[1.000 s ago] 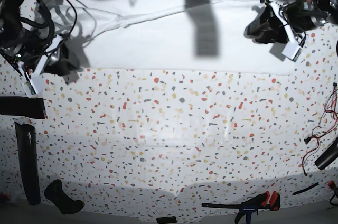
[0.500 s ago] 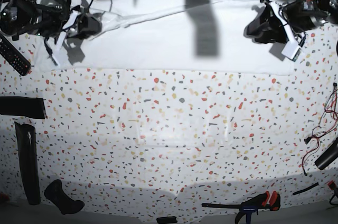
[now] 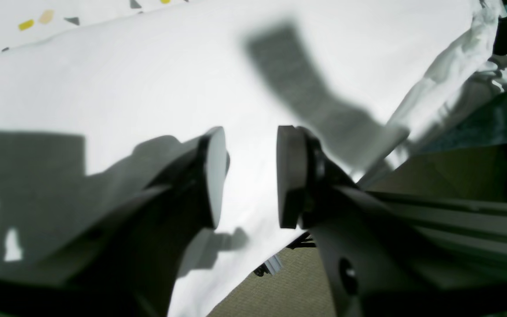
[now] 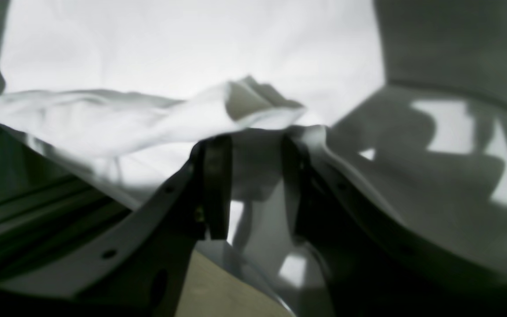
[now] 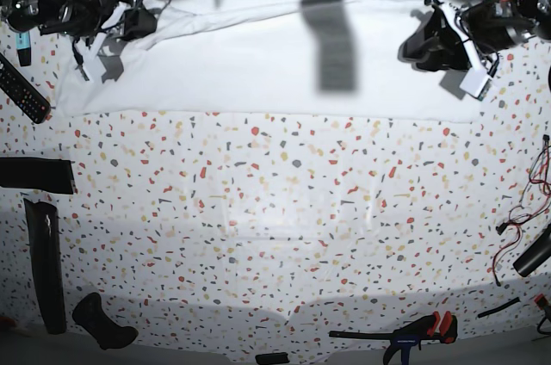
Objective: Fold the T-shirt properly
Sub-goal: 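Lower the new fold and open both grippers, then raise both grippers and move the left gripper to the strip's end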
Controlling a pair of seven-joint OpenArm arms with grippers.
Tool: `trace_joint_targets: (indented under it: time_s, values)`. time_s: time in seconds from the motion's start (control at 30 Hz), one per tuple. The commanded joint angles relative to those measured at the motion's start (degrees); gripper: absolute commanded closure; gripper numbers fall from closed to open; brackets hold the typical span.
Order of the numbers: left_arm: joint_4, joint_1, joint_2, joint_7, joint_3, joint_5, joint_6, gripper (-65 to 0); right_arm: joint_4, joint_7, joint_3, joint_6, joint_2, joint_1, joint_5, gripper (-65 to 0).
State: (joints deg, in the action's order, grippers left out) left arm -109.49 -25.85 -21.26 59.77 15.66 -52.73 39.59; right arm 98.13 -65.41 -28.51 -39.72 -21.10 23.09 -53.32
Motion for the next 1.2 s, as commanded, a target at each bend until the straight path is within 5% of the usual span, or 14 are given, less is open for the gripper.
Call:
trace_joint_targets:
  time_s: [0.0,0.27,0.57,0.77,0.87,1.07,1.17]
  values:
    - [-0.81,-0.02,-0.66,-1.14,0.37,-1.25,0.41,-19.4,1.42,-0.15,-0.35,-0.28,-0.81,-0.81,-3.54,-19.7]
    - [-0.79,-0.02,-0.66,-1.36,0.37,-1.25,0.41,-19.4,7.65,-5.66,-0.35,-0.28,-0.76,-3.41,-18.32,-19.7]
    - [-0.79,-0.02,-0.66,-1.57,0.37,-1.27,0.41,-19.4,7.13,-0.50,-0.28,-0.28,3.48,-4.20,-8.31,-19.7]
    - [-0.79,-0.04,-0.66,-1.51,0.37,-1.27,0.41,-19.4,0.85,13.38,-0.17,-0.28,8.48,-4.37,11.91,-19.7]
    - [-0.79,-0.02,-0.68,-1.51,0.37,-1.31,0.41,-19.4,-2.14,13.20,-0.20,-0.28,7.82,-5.20,12.13,-19.7]
    - [-0.79,-0.04,-0.66,-1.49,0.37,-1.29,0.41,-19.4,4.20,6.32,-0.37,-0.28,5.03,-5.31,1.01,-19.7]
    - [-0.74,-0.02,-0.66,-1.60,0.37,-1.27,0.41,-19.4,8.83,5.75,-0.42,-0.28,4.94,-5.31,0.35,-19.7]
